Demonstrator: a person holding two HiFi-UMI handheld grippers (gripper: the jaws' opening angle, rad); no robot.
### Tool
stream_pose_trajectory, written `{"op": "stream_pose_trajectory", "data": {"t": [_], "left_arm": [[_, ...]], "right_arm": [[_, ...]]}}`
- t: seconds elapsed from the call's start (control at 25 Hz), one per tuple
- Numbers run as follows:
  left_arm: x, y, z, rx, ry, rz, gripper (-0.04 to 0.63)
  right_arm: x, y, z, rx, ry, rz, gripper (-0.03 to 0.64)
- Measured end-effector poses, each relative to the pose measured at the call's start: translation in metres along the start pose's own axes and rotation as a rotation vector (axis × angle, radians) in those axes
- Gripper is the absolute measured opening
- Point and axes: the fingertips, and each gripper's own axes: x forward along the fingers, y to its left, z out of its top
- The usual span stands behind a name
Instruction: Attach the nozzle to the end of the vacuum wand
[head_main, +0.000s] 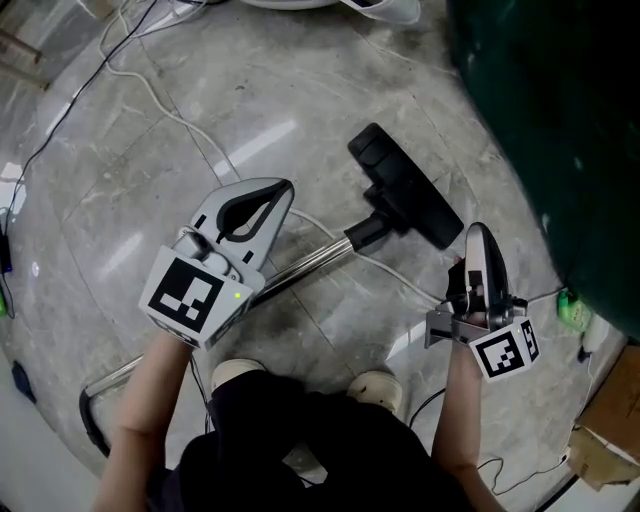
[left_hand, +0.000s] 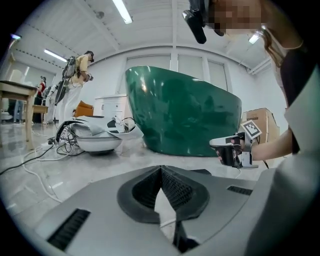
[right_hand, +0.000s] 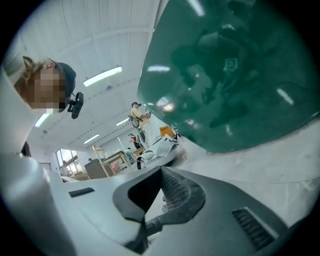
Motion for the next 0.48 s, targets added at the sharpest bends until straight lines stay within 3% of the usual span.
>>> {"op": "stream_pose_trajectory", "data": {"t": [0.12, 0.24, 0.36, 0.48], "left_arm": [[-0.002, 0.004, 0.001, 0.002, 0.003, 0.005, 0.009], [-0.013, 0.012, 0.027, -0.040, -0.013, 0.029, 0.009], [-0.038, 0.019, 0.089, -0.088, -0.032, 0.073, 0.009], [-0.074, 0.018, 0.157, -0.114, 0.007, 0.093, 0.009]], "right_arm": [[-0.001, 0.002, 0.000, -0.076, 0.030, -0.025, 0.014], [0.002, 0.019, 0.027, -0.093, 0.014, -0.032, 0.015], [0.007, 0.060, 0.078, -0.154, 0.030, -0.050, 0.015], [0.005, 0.124, 0.133, -0.275, 0.110, -0.020, 0.015]]}}
